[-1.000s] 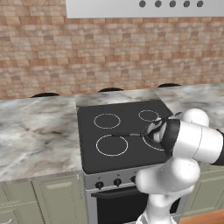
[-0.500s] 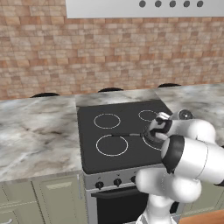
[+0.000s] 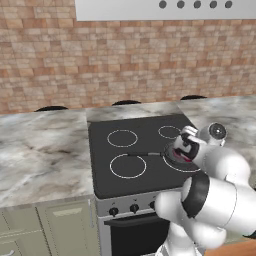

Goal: Place the pan on the front right burner on the stove. Then place the tomato and the onion in the pan and turn on the front right burner.

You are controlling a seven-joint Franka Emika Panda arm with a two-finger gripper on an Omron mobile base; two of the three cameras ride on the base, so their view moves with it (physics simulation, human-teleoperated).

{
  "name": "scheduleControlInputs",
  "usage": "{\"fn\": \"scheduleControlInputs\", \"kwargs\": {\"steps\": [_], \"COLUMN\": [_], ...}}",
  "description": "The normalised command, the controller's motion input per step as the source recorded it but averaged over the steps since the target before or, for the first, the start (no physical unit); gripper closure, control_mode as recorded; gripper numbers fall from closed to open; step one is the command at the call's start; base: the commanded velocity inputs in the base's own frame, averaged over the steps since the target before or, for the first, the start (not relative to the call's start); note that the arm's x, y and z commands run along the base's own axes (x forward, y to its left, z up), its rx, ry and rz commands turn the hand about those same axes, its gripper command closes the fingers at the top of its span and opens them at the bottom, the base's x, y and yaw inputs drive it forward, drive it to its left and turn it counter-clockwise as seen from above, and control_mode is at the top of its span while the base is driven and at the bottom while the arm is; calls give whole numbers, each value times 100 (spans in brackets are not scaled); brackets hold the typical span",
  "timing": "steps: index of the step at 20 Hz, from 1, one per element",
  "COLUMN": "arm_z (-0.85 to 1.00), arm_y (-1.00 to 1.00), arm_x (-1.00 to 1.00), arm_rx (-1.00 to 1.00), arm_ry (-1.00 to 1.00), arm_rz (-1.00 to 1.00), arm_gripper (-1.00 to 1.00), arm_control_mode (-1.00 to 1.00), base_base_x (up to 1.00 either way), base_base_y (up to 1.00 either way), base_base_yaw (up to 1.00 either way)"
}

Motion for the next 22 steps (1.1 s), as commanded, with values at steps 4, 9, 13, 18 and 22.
{"fn": "scheduleControlInputs", "kwargs": {"steps": [4,9,13,18,22], "arm_z": [23,32,40,15,6], "arm_y": [0,0,0,1,6], "arm_x": [-32,-39,-55,-61,-59], "arm_rx": [0,0,0,0,0], "arm_ry": [0,0,0,1,5], "arm_rz": [0,0,0,0,0], "arm_gripper": [-100,-100,-100,-100,-100], "arm_control_mode": [-100,-100,-100,-100,-100], "base_base_x": [0,0,0,0,0], "base_base_y": [0,0,0,0,0], "base_base_yaw": [0,0,0,0,0]}}
